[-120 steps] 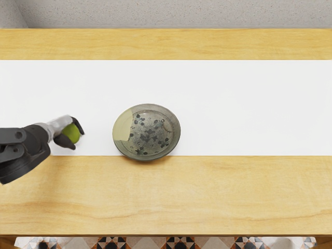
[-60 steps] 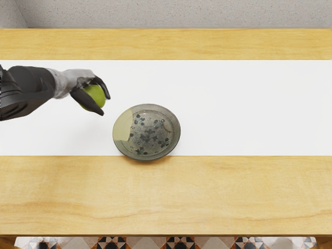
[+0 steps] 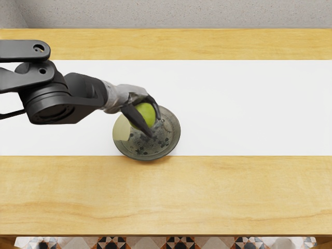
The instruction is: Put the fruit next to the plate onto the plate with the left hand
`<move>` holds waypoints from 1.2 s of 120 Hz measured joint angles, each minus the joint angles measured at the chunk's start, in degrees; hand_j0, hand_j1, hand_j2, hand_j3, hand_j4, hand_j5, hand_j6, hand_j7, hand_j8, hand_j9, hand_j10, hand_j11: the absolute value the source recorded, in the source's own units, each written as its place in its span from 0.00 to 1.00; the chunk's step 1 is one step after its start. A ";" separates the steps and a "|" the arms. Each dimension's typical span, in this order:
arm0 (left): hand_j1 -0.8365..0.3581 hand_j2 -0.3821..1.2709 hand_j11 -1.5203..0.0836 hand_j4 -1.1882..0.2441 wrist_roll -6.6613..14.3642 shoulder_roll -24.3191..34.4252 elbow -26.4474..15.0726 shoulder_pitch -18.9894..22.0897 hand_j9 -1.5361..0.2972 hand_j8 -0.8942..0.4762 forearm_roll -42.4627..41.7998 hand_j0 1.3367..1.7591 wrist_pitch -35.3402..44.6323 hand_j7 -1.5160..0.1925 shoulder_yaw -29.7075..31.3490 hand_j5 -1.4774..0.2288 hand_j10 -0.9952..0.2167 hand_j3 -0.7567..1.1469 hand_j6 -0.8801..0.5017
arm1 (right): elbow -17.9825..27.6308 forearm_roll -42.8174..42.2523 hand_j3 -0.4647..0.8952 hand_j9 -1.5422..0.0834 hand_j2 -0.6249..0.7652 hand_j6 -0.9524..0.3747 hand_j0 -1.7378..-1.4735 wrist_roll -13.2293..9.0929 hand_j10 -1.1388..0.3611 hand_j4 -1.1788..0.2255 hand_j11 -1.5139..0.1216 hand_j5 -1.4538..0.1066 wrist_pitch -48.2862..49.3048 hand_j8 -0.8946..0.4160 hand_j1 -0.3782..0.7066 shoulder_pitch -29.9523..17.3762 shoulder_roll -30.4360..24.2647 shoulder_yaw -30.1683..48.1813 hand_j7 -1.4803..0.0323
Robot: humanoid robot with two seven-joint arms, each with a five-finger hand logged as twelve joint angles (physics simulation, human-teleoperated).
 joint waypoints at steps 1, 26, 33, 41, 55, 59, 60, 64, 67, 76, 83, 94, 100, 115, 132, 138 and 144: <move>0.39 0.37 0.17 0.41 -0.01 0.00 0.04 0.04 0.18 0.50 -0.03 0.67 -0.01 0.20 0.01 0.19 0.44 0.40 0.48 | 0.00 0.00 0.34 0.93 0.45 0.70 0.30 0.00 0.74 0.82 0.91 0.91 0.00 0.67 0.05 0.00 0.00 0.00 0.96; 0.47 0.33 0.37 0.44 -0.09 0.00 0.73 0.53 0.34 0.42 0.09 0.72 0.89 0.36 0.14 0.35 0.43 0.40 0.38 | 0.00 0.00 0.34 0.93 0.45 0.70 0.30 -0.01 0.74 0.82 0.91 0.91 0.00 0.67 0.05 0.00 0.00 0.00 0.96; 0.51 0.32 0.44 0.47 -0.09 -0.03 0.84 0.68 0.40 0.41 0.14 0.73 1.38 0.43 0.15 0.41 0.45 0.40 0.38 | 0.00 0.00 0.34 0.93 0.45 0.70 0.30 -0.01 0.74 0.82 0.91 0.91 0.00 0.67 0.05 0.00 0.00 0.00 0.96; 0.57 0.30 0.52 0.52 -0.09 -0.09 0.93 0.87 0.47 0.42 0.15 0.74 1.76 0.49 0.16 0.48 0.49 0.40 0.39 | 0.00 0.00 0.34 0.93 0.45 0.70 0.30 -0.01 0.74 0.82 0.91 0.91 0.00 0.67 0.05 0.00 0.00 0.00 0.96; 0.64 0.29 0.62 0.58 -0.09 -0.09 1.08 1.15 0.55 0.45 0.08 0.75 2.03 0.58 0.13 0.56 0.56 0.40 0.42 | 0.01 0.00 0.34 0.93 0.45 0.70 0.30 0.01 0.74 0.82 0.91 0.91 0.00 0.67 0.05 0.00 0.00 0.00 0.96; 0.66 0.28 0.64 0.59 -0.09 -0.02 1.17 1.19 0.57 0.45 0.06 0.75 2.06 0.60 0.12 0.58 0.57 0.40 0.43 | 0.00 0.00 0.34 0.93 0.45 0.70 0.30 0.01 0.74 0.82 0.91 0.91 0.00 0.67 0.05 0.00 0.00 0.00 0.96; 0.66 0.28 0.64 0.59 -0.09 -0.05 1.19 1.17 0.57 0.45 0.06 0.75 2.07 0.60 0.12 0.58 0.57 0.40 0.43 | 0.00 0.00 0.34 0.93 0.45 0.70 0.30 0.00 0.74 0.82 0.91 0.91 0.00 0.67 0.05 0.00 0.00 0.00 0.96; 0.67 0.28 0.66 0.60 -0.09 -0.04 1.25 1.15 0.58 0.46 0.05 0.75 2.09 0.62 0.11 0.60 0.58 0.40 0.43 | 0.00 0.00 0.34 0.93 0.45 0.70 0.30 0.01 0.74 0.82 0.91 0.91 0.00 0.67 0.05 0.00 0.00 0.01 0.96; 0.68 0.28 0.67 0.61 -0.09 -0.07 1.29 1.15 0.59 0.46 0.05 0.75 2.11 0.63 0.09 0.61 0.58 0.40 0.44 | -0.01 0.00 0.34 0.93 0.45 0.70 0.30 0.00 0.74 0.82 0.91 0.91 0.00 0.67 0.05 0.00 0.00 0.01 0.96; 0.70 0.27 0.69 0.62 -0.09 0.00 1.36 1.15 0.61 0.46 0.05 0.76 2.13 0.65 -0.01 0.63 0.59 0.40 0.44 | -0.01 0.00 0.34 0.93 0.45 0.70 0.30 0.00 0.74 0.82 0.91 0.91 0.00 0.67 0.05 0.00 0.00 0.02 0.96; 0.71 0.27 0.70 0.63 -0.09 0.16 1.39 1.15 0.63 0.46 0.08 0.76 2.08 0.66 -0.17 0.64 0.60 0.40 0.45 | 0.00 0.00 0.34 0.93 0.45 0.70 0.30 0.01 0.74 0.82 0.91 0.91 0.00 0.67 0.05 0.00 0.00 0.02 0.96; 0.72 0.27 0.72 0.64 -0.09 1.43 1.37 1.68 0.64 0.47 0.11 0.76 1.50 0.67 -1.14 0.65 0.60 0.40 0.45 | -0.01 0.00 0.34 0.93 0.45 0.70 0.30 0.01 0.74 0.82 0.91 0.91 0.00 0.67 0.05 0.00 0.00 0.02 0.96; 0.73 0.27 0.73 0.64 -0.09 4.98 1.35 4.20 0.64 0.47 0.12 0.76 -0.23 0.68 -2.56 0.66 0.61 0.40 0.45 | -0.02 0.00 0.34 0.93 0.45 0.70 0.30 0.01 0.74 0.82 0.91 0.91 0.00 0.67 0.05 0.00 0.00 0.01 0.96; 0.73 0.26 0.74 0.65 -0.09 13.48 1.39 20.64 0.65 0.47 0.13 0.76 -11.99 0.69 -15.22 0.67 0.61 0.40 0.45 | 0.00 0.00 0.34 0.93 0.45 0.70 0.30 0.01 0.74 0.82 0.91 0.91 0.00 0.67 0.05 0.00 0.00 0.00 0.96; 0.74 0.26 0.74 0.65 -0.09 15.67 1.50 37.12 0.66 0.47 -0.16 0.76 -27.67 0.69 -36.60 0.67 0.61 0.40 0.45 | 0.01 0.00 0.34 0.93 0.45 0.70 0.30 0.02 0.74 0.82 0.91 0.91 0.00 0.67 0.05 0.00 0.00 0.00 0.96; 0.74 0.26 0.74 0.65 -0.09 15.97 2.15 42.52 0.66 0.47 -0.51 0.76 -32.88 0.69 -43.80 0.67 0.61 0.40 0.45 | 0.01 0.00 0.34 0.93 0.45 0.70 0.30 0.02 0.74 0.82 0.91 0.91 0.00 0.67 0.05 0.00 0.00 0.00 0.96; 0.74 0.26 0.74 0.65 -0.09 16.03 4.07 47.40 0.66 0.47 -1.78 0.76 -36.32 0.69 -50.83 0.67 0.61 0.40 0.45 | 0.01 0.00 0.34 0.93 0.45 0.70 0.30 0.02 0.74 0.82 0.91 0.91 0.00 0.67 0.05 0.00 0.00 0.00 0.96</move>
